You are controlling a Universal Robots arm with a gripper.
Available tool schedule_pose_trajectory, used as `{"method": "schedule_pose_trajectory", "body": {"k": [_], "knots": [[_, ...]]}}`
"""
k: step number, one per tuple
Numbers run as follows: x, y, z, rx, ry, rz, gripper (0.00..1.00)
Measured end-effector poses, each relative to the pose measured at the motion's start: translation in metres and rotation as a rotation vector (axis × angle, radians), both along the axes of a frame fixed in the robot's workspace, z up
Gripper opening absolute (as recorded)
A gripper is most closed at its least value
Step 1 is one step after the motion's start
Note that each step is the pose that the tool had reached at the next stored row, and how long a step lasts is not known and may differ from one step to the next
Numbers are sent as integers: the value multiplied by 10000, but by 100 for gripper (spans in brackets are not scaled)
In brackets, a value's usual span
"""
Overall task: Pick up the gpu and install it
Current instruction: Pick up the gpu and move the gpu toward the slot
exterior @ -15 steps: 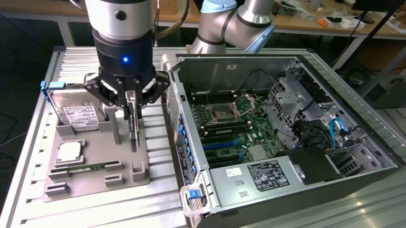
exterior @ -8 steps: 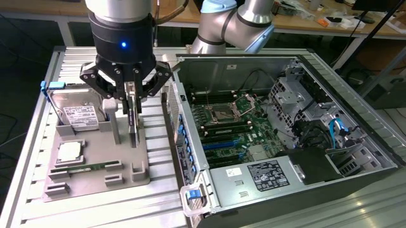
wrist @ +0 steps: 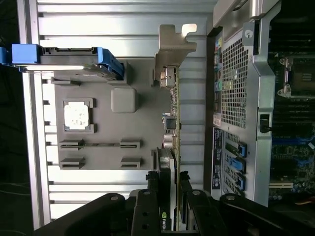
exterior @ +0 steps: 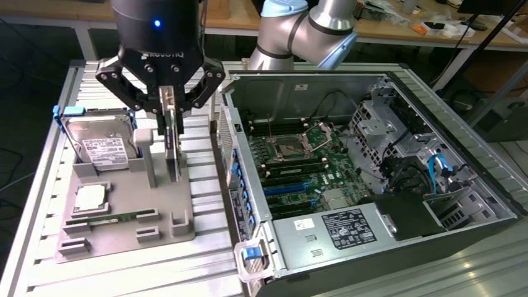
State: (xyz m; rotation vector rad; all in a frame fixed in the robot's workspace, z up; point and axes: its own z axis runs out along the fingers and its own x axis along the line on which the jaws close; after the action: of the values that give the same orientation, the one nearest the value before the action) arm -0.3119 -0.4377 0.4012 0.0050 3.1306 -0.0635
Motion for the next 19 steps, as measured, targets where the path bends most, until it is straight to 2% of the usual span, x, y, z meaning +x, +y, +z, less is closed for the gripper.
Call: {"method": "schedule_pose_trajectory", "body": {"k": [10, 13, 15, 19], "knots": [[0, 13, 302, -4, -146, 0, 27], [14, 15, 357, -100, -146, 0, 27], [53, 15, 364, -193, -147, 1, 27], [201, 15, 364, -273, -147, 3, 27]]}}
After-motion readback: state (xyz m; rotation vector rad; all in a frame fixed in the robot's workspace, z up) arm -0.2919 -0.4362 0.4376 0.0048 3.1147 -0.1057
